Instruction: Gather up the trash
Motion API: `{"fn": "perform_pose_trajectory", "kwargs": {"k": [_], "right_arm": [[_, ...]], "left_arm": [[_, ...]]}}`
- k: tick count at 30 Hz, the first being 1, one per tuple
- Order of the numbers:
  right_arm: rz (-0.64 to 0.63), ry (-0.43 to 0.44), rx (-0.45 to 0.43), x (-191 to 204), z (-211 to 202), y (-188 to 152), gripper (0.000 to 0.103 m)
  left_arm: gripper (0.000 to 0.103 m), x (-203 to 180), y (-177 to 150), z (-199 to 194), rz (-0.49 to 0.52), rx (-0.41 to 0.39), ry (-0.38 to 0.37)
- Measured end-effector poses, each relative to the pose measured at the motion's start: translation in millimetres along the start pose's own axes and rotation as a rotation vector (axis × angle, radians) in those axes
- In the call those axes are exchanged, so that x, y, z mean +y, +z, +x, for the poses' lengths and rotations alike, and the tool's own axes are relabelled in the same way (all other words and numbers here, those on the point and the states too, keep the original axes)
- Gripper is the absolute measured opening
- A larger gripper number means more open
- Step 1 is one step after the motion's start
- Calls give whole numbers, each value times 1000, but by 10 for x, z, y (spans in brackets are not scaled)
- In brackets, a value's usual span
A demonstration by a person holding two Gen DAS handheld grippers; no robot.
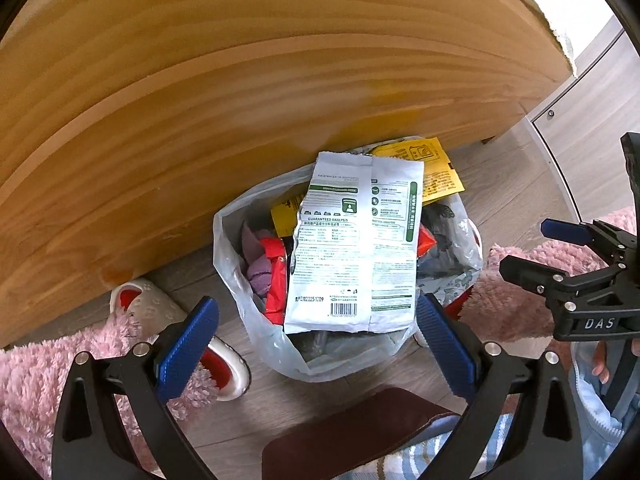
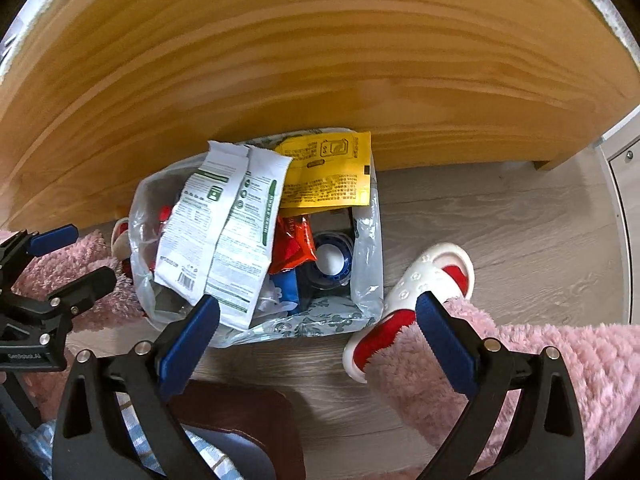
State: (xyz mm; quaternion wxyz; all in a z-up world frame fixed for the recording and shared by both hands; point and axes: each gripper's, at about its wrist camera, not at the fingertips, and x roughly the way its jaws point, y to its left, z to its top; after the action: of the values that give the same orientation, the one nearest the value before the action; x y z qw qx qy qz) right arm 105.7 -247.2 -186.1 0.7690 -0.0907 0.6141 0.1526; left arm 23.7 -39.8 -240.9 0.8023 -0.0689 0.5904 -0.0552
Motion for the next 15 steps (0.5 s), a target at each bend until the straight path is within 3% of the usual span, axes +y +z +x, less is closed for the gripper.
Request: {"fn": "perform_pose_trajectory", "kwargs": {"k": [15], "right_arm": [[8,13,-76,36,-321,-139,94]], "left_arm": [[95,-10,-89,-289,-6,-66,-24]]}}
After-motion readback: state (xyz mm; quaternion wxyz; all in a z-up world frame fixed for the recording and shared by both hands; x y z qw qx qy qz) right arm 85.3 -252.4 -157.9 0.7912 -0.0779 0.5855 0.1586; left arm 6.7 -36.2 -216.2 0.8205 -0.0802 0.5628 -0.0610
